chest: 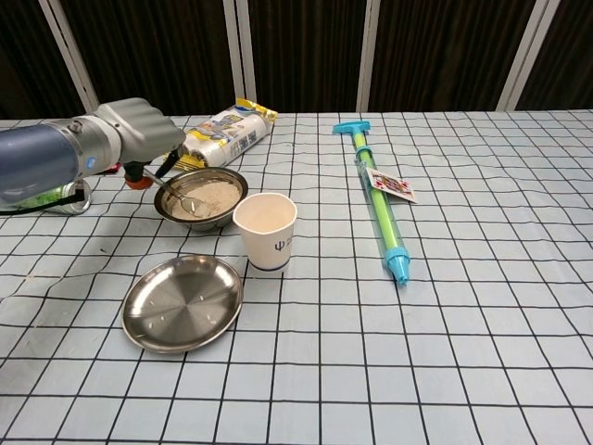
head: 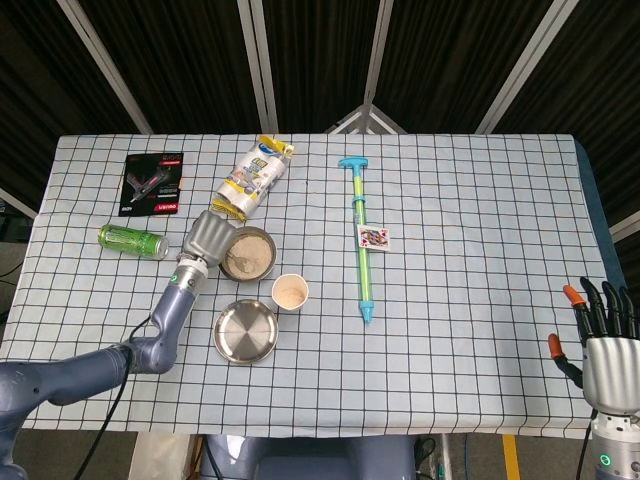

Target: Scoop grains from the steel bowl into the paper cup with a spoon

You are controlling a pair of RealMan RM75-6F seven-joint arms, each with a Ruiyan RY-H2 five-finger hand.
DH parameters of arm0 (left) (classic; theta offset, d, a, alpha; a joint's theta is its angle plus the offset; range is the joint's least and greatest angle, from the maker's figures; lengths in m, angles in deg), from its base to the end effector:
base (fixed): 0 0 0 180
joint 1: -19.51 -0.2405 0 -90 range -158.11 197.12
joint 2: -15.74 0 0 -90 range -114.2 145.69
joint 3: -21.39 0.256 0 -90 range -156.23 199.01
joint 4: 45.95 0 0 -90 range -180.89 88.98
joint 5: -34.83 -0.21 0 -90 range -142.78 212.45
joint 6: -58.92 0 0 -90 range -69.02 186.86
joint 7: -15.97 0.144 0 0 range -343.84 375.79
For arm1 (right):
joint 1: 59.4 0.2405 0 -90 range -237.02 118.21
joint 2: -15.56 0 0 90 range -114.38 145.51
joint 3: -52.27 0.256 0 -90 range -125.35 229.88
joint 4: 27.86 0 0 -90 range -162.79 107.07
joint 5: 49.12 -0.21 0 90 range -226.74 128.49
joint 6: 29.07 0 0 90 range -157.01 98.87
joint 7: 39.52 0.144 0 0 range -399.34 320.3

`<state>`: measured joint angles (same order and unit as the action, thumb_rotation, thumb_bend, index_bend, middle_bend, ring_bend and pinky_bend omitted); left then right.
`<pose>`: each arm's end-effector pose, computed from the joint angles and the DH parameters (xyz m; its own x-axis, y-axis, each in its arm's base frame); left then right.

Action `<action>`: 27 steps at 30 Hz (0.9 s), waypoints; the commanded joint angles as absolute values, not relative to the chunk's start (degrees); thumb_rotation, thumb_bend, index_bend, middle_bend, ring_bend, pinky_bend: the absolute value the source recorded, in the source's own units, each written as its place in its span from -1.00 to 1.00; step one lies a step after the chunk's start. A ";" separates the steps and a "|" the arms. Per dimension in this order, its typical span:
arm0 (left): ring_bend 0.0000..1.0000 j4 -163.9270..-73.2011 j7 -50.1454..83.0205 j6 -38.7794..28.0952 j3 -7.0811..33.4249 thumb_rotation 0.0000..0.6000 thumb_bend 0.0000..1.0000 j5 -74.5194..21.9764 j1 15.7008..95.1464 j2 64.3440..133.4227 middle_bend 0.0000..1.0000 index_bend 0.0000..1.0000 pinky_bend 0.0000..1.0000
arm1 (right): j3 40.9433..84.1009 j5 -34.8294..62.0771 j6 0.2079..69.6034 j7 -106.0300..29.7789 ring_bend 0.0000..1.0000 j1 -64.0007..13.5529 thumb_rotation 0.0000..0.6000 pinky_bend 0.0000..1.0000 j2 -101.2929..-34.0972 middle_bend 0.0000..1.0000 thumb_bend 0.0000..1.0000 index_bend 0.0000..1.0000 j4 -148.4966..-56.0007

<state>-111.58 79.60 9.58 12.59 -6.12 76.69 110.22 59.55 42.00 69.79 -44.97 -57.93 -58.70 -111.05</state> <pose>-0.1463 0.4259 -0.0234 0.9441 0.0722 0.3218 0.3269 -0.3328 -0.8845 -0.3062 -0.1727 0.1542 0.4474 0.2879 0.8467 -0.8840 -0.0007 0.4674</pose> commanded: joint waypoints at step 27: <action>1.00 -119.19 72.77 3.26 12.36 1.00 -0.06 -4.39 73.11 103.93 0.98 0.14 1.00 | 59.45 41.58 68.91 -45.40 -1.00 -57.84 1.00 -1.00 -58.26 -0.74 -0.23 -0.63 -111.69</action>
